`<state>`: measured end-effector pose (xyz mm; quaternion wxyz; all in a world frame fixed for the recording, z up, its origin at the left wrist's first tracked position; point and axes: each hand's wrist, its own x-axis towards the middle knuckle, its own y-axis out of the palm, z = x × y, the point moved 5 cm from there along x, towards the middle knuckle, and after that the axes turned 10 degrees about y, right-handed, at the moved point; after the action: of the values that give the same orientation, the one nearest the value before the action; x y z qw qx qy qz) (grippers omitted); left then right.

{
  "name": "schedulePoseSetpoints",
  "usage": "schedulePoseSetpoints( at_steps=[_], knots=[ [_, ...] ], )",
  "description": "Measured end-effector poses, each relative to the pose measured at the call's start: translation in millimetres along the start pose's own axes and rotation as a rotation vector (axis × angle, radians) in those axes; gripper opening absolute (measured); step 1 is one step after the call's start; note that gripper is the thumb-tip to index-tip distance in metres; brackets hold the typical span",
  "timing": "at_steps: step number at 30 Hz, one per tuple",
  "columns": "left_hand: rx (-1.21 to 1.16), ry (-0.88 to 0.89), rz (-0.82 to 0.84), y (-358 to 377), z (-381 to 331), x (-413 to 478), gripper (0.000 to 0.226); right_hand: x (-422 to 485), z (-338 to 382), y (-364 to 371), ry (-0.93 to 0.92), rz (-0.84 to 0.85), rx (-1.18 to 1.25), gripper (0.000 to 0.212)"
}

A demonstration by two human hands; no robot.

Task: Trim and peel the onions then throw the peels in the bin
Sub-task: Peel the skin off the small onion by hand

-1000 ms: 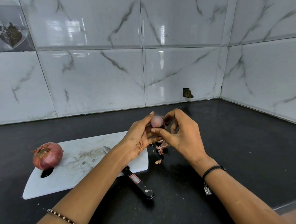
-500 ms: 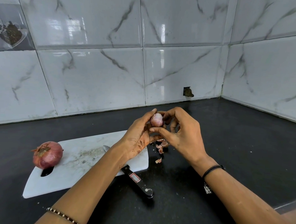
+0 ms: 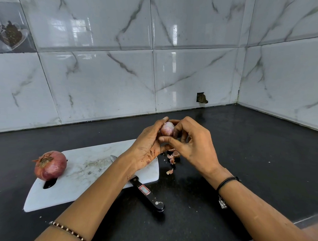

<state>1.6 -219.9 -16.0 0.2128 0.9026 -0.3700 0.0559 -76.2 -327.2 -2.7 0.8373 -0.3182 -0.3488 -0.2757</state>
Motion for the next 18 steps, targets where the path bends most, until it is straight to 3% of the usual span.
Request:
schedulePoseSetpoints(
  at_steps=[6,13,18],
  knots=[
    [0.004,0.024,-0.031,-3,-1,2,0.034,1,-5,-3,0.095,-0.021,0.017,0.045],
    [0.093,0.068,-0.087,-22,-7,7,0.038,0,-4,-2,-0.033,0.012,-0.032,0.026],
    [0.136,0.050,-0.099,-23,-4,10,0.038,0,-5,1,-0.053,0.026,-0.064,0.024]
  ],
)
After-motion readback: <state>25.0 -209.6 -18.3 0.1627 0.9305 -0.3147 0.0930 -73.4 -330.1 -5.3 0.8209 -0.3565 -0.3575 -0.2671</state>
